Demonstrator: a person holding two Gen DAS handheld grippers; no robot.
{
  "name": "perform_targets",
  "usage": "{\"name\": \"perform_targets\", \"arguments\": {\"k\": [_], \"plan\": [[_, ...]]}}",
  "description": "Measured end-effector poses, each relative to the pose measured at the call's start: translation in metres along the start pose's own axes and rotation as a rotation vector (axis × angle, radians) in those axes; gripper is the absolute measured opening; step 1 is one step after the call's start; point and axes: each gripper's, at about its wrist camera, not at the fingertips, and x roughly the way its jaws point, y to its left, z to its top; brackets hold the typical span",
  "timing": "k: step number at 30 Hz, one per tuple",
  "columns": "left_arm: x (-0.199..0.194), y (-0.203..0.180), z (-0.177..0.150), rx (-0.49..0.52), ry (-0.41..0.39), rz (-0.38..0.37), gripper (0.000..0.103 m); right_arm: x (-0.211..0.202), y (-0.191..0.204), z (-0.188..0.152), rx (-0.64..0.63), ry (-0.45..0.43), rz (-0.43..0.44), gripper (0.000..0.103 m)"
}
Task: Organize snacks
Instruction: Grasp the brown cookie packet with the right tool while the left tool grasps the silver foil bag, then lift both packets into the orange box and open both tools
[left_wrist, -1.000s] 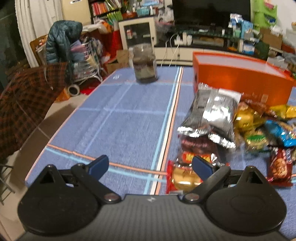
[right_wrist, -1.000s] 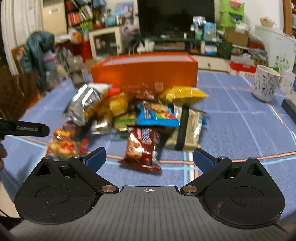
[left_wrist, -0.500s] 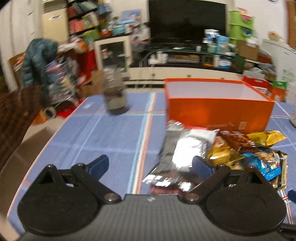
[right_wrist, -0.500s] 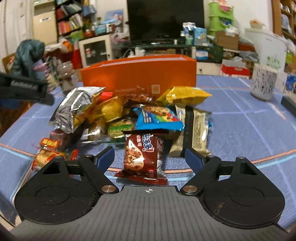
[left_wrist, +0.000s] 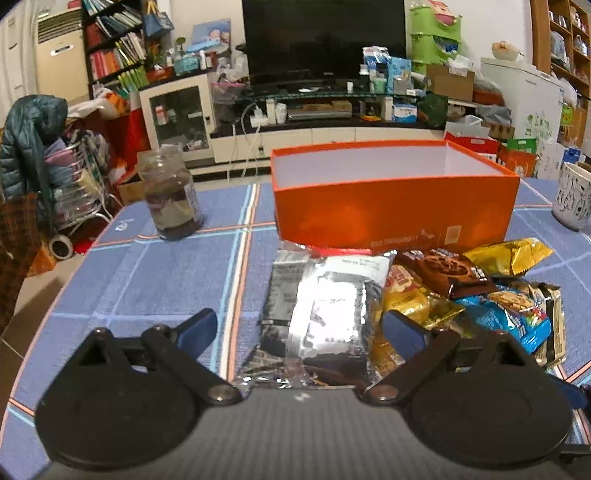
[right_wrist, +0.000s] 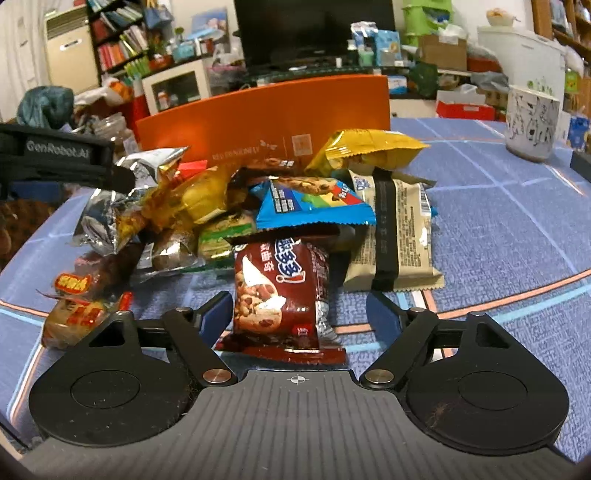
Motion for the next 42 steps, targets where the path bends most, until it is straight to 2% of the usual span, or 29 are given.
{"name": "perform_targets", "arguments": {"k": [5, 9, 12, 13, 15, 17, 19, 24, 26, 27, 28, 30, 36, 42], "plan": [[0.012, -0.001, 0.002, -0.009, 0.017, -0.013, 0.095, 0.003, 0.004, 0.002, -0.023, -0.007, 0.011, 0.058], [0.022, 0.005, 0.005, -0.051, 0.040, -0.031, 0.095, 0.003, 0.005, 0.002, -0.021, -0.002, 0.029, 0.058], [0.026, 0.009, 0.002, -0.088, 0.064, -0.078, 0.081, 0.005, 0.009, 0.004, -0.043, 0.002, 0.035, 0.048], [0.027, 0.009, 0.001, -0.097, 0.066, -0.083, 0.081, 0.005, 0.010, 0.003, -0.057, 0.001, 0.032, 0.042], [0.025, 0.008, 0.000, -0.097, 0.066, -0.083, 0.074, 0.006, 0.011, 0.004, -0.068, 0.003, 0.037, 0.041], [0.024, 0.008, 0.000, -0.100, 0.069, -0.093, 0.074, 0.007, 0.009, 0.006, -0.065, 0.008, 0.047, 0.041], [0.024, 0.006, -0.001, -0.094, 0.069, -0.099, 0.075, 0.010, 0.011, 0.008, -0.098, 0.020, 0.047, 0.042], [0.029, 0.007, -0.003, -0.101, 0.073, -0.097, 0.083, 0.012, 0.010, 0.010, -0.081, 0.023, 0.050, 0.044], [0.031, 0.007, -0.004, -0.111, 0.075, -0.094, 0.083, 0.012, 0.010, 0.010, -0.086, 0.024, 0.056, 0.046], [0.031, 0.007, -0.003, -0.114, 0.077, -0.095, 0.080, 0.012, 0.010, 0.010, -0.086, 0.025, 0.056, 0.046], [0.030, 0.007, -0.002, -0.112, 0.082, -0.100, 0.073, 0.012, 0.010, 0.010, -0.090, 0.027, 0.054, 0.042], [0.027, 0.007, -0.001, -0.108, 0.081, -0.099, 0.069, 0.011, 0.010, 0.011, -0.099, 0.033, 0.057, 0.038], [0.010, 0.011, 0.001, -0.120, 0.053, -0.120, 0.068, 0.006, 0.014, 0.009, -0.119, 0.040, 0.082, 0.036], [-0.019, 0.017, 0.001, -0.090, 0.004, -0.089, 0.068, -0.013, 0.023, 0.006, -0.180, 0.006, 0.087, 0.036]]}}
